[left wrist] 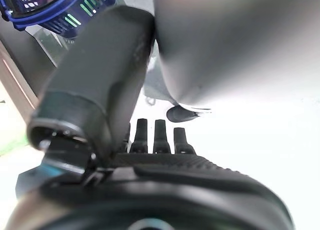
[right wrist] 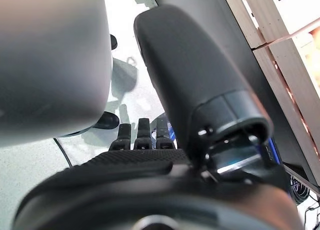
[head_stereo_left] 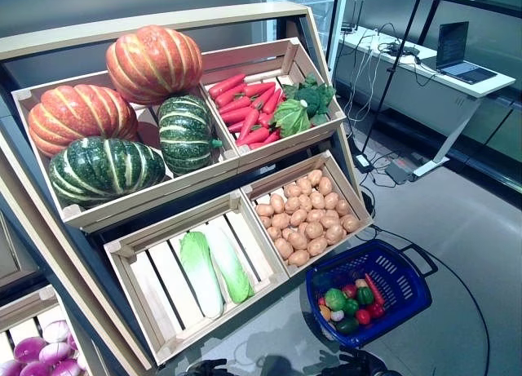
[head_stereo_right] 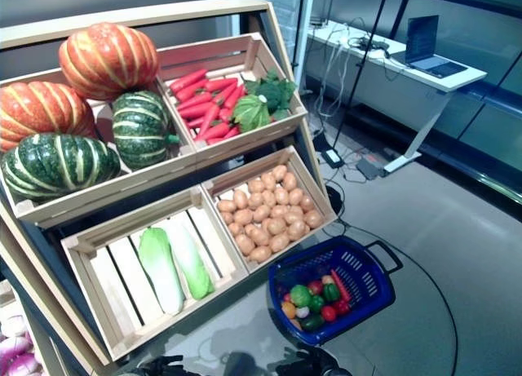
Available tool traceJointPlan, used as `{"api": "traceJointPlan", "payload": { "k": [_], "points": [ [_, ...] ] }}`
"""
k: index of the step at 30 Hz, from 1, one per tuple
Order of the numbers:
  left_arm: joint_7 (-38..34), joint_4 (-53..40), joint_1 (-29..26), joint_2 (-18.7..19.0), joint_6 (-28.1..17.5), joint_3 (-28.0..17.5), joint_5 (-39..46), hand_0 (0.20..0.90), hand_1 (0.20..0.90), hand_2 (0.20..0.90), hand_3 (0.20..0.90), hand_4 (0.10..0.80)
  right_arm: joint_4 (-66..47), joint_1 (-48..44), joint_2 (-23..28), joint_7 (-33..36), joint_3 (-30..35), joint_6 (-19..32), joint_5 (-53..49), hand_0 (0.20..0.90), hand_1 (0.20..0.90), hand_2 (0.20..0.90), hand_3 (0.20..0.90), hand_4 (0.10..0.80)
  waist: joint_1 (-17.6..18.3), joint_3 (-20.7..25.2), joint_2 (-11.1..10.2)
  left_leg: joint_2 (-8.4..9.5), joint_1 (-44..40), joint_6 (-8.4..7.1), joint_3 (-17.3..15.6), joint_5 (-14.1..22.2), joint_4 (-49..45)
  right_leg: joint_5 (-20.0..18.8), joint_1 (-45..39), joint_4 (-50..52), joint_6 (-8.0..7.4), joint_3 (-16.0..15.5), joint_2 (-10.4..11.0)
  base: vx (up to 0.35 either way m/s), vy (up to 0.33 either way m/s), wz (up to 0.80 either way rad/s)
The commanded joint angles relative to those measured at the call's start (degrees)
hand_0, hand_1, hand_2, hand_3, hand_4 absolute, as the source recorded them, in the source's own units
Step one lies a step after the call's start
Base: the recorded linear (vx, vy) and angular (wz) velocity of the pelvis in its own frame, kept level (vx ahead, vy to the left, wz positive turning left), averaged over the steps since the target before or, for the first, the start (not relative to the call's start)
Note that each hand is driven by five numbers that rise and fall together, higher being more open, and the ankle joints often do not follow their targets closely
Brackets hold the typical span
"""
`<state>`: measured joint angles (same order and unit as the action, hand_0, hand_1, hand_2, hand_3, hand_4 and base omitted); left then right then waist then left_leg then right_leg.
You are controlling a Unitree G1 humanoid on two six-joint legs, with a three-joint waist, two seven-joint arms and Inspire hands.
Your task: Put vegetables into the basket
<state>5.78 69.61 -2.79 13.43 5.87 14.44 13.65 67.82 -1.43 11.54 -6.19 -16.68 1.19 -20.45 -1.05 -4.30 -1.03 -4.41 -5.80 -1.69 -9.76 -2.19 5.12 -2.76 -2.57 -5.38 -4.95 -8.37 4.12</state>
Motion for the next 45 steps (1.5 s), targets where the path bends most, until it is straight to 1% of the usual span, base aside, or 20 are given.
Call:
{"api": "traceJointPlan", "payload": {
  "k": [1,6,13,18,21,23,25,26,27,29,30,32,33,34,37,38,39,41,43,45],
  "points": [
    [1.32,1.69,-5.41,-0.60,-0.39,1.16,-1.09,0.900,0.900,0.900,0.900,0.800,0.39,-5.07,0.70,-1.68,-2.18,0.88,0.09,0.900,0.900,0.900,0.900,0.800,0.46,-1.05,-0.83,-0.72,0.55,-1.73,5.79,2.14,-0.12,1.03,-3.67,0.38,-2.67,-2.63,2.96,0.000,0.000,0.00],
    [0.83,1.74,-5.51,-0.59,-0.54,1.44,-1.68,0.900,0.900,0.900,0.900,0.800,0.42,-5.21,0.77,-1.75,-2.17,1.04,0.24,0.900,0.900,0.900,0.900,0.800,0.50,-1.24,-0.81,-0.75,0.54,-1.76,5.75,2.10,-0.12,0.98,-3.65,0.38,-2.70,-2.65,2.99,0.000,0.000,0.00],
    [1.57,2.31,-5.44,-0.86,1.19,1.34,-2.40,0.900,0.900,0.900,0.900,0.800,0.68,-5.11,0.52,-1.33,-1.99,0.94,0.27,0.900,0.900,0.900,0.900,0.800,0.50,-1.09,-0.77,-0.73,0.29,-1.74,5.83,2.16,-0.12,1.11,-3.95,0.38,-2.70,-2.76,3.03,0.000,0.000,0.00],
    [3.63,2.55,-5.64,-0.78,0.52,2.36,-5.52,0.900,0.900,0.900,0.900,0.800,0.72,-5.19,0.45,-1.17,-2.26,0.72,0.26,0.900,0.900,0.900,0.900,0.800,0.73,-0.98,-0.61,-0.69,0.12,-1.75,5.71,2.19,-0.12,1.11,-4.06,0.38,-2.74,-2.63,3.00,0.000,0.000,0.00],
    [5.39,1.73,-6.02,-0.47,-1.11,3.29,-7.71,0.900,0.900,0.900,0.900,0.800,0.61,-5.16,0.63,-1.17,-2.44,0.46,0.61,0.900,0.900,0.900,0.900,0.800,1.00,-1.03,-0.44,-0.66,0.04,-1.76,5.59,2.27,-0.12,1.16,-4.03,0.38,-2.79,-2.40,2.96,0.000,0.000,0.00],
    [9.45,-1.45,-6.76,0.21,-1.74,4.47,-7.48,0.900,0.900,0.900,0.900,0.800,0.11,-5.06,1.12,-1.27,-2.65,0.11,0.82,0.900,0.900,0.900,0.900,0.800,1.30,-1.12,-0.15,-0.61,0.06,-1.83,5.42,2.24,-0.12,1.07,-3.92,0.38,-2.88,-2.14,2.97,0.000,0.000,0.00],
    [11.19,-7.24,-7.51,1.50,-2.95,6.22,-8.80,0.900,0.900,0.900,0.900,0.800,-1.08,-4.85,1.84,-1.28,-2.75,-0.58,1.21,0.900,0.900,0.900,0.900,0.800,1.52,-1.30,0.22,-0.59,0.22,-1.84,5.24,2.14,-0.12,0.94,-3.72,0.38,-2.99,-2.04,3.00,0.000,0.000,0.00],
    [11.43,-8.92,-7.63,1.88,-2.40,6.71,-8.93,0.900,0.900,0.900,0.900,0.800,-1.38,-4.82,2.01,-1.25,-2.83,-0.74,1.15,0.900,0.900,0.900,0.900,0.800,1.54,-1.35,0.30,-0.59,0.24,-1.83,5.22,2.13,-0.12,0.93,-3.68,0.38,-3.01,-2.04,3.01,0.000,0.000,0.00],
    [10.98,-12.51,-7.91,2.85,-1.27,7.56,-10.55,0.900,0.900,0.900,0.900,0.800,-2.11,-4.74,2.46,-1.24,-2.84,-1.16,1.02,0.900,0.900,0.900,0.900,0.800,1.54,-1.47,0.48,-0.61,0.30,-1.83,5.13,2.11,-0.12,0.90,-3.61,0.38,-3.06,-2.08,3.06,0.000,0.000,0.00],
    [11.71,-18.72,-8.32,5.39,-3.60,10.21,-14.24,0.900,0.900,0.900,0.900,0.800,-4.02,-4.49,3.17,-0.95,-3.16,-2.30,0.89,0.900,0.900,0.900,0.900,0.800,1.73,-1.70,0.84,-0.59,0.59,-1.86,5.13,1.98,-0.12,0.75,-3.30,0.38,-3.19,-2.05,3.20,0.000,0.000,0.00],
    [12.14,-20.48,-8.30,6.12,-3.85,10.64,-13.82,0.900,0.900,0.900,0.900,0.800,-4.48,-4.43,3.39,-0.88,-3.31,-2.54,0.80,0.900,0.900,0.900,0.900,0.800,1.75,-1.74,0.92,-0.57,0.65,-1.85,5.15,1.96,-0.12,0.72,-3.21,0.38,-3.19,-2.03,3.23,-0.029,0.030,0.00],
    [16.11,-36.91,-8.93,12.22,-1.18,12.22,-13.50,0.900,0.900,0.900,0.900,0.800,-6.52,-3.44,4.74,-0.47,-3.15,-2.99,0.46,0.900,0.900,0.900,0.900,0.800,1.43,-2.07,1.63,-0.42,1.13,-1.83,5.29,1.86,-0.12,0.72,-2.86,0.38,-3.30,-2.25,3.45,-0.012,0.016,0.00],
    [16.47,-38.72,-8.98,13.10,-1.18,12.26,-13.86,0.900,0.900,0.900,0.900,0.800,-6.83,-3.26,4.87,-0.43,-3.04,-3.12,0.47,0.900,0.900,0.900,0.900,0.800,1.39,-2.08,1.70,-0.41,1.16,-1.80,5.30,1.86,-0.12,0.71,-2.84,0.38,-3.33,-2.32,3.49,0.000,0.000,0.00],
    [17.72,-43.59,-9.47,15.47,-0.64,12.12,-14.94,0.900,0.900,0.900,0.900,0.800,-7.24,-2.76,5.18,-0.38,-2.66,-3.12,0.46,0.900,0.900,0.900,0.900,0.800,1.28,-2.08,1.91,-0.38,1.28,-1.78,5.39,1.87,-0.12,0.74,-2.78,0.38,-3.42,-2.47,3.60,0.000,0.000,0.00],
    [20.57,-52.18,-10.11,20.09,0.75,11.22,-15.74,0.900,0.900,0.900,0.900,0.800,-7.56,-1.99,5.70,-0.43,-2.22,-2.96,0.70,0.900,0.900,0.900,0.900,0.800,1.09,-1.97,2.21,-0.29,1.50,-1.72,5.40,1.93,-0.12,0.78,-2.62,0.38,-3.51,-2.68,3.76,0.000,0.000,0.00],
    [21.43,-57.79,-11.04,23.91,0.28,10.20,-20.19,0.900,0.900,0.900,0.900,0.800,-6.94,-1.35,6.09,-0.70,-1.68,-1.96,0.71,0.900,0.900,0.900,0.900,0.800,0.79,-1.89,2.50,-0.28,1.78,-1.75,5.56,1.90,-0.12,0.78,-2.53,0.38,-3.62,-2.94,3.91,0.000,0.000,0.00],
    [22.02,-60.73,-11.63,26.40,0.67,9.79,-21.50,0.900,0.900,0.900,0.900,0.800,-6.52,-1.06,6.22,-0.72,-1.38,-1.44,0.58,0.900,0.900,0.900,0.900,0.800,0.67,-1.80,2.62,-0.28,1.89,-1.76,5.71,1.86,-0.12,0.79,-2.48,0.38,-3.69,-3.12,3.99,0.000,0.000,0.00],
    [22.03,-64.28,-12.03,29.42,0.16,8.17,-25.30,0.900,0.900,0.900,0.900,0.800,-5.90,-0.51,6.49,-0.77,-0.94,-0.64,0.00,0.900,0.900,0.900,0.900,0.800,0.39,-1.61,2.76,-0.25,2.03,-1.82,5.88,1.82,-0.12,0.84,-2.48,0.38,-3.74,-3.39,4.07,0.000,0.000,0.00],
    [22.24,-69.15,-12.80,33.98,1.24,5.23,-30.40,0.900,0.900,0.900,0.900,0.800,-4.85,0.40,6.64,-1.12,-0.01,0.69,-0.15,0.900,0.900,0.900,0.900,0.800,-0.10,-1.29,2.90,-0.17,2.30,-1.90,6.15,1.85,-0.12,0.93,-2.44,0.38,-3.79,-3.73,4.16,0.000,0.000,0.00],
    [21.56,-70.56,-13.06,35.61,1.43,3.59,-35.33,0.900,0.900,0.900,0.900,0.800,-4.48,0.73,6.72,-1.24,0.46,1.07,-0.33,0.900,0.900,0.900,0.900,0.800,-0.34,-1.16,2.89,-0.13,2.45,-1.95,6.33,1.85,-0.12,0.92,-2.38,0.38,-3.81,-3.93,4.20,0.005,-0.018,0.02]
  ]
}}
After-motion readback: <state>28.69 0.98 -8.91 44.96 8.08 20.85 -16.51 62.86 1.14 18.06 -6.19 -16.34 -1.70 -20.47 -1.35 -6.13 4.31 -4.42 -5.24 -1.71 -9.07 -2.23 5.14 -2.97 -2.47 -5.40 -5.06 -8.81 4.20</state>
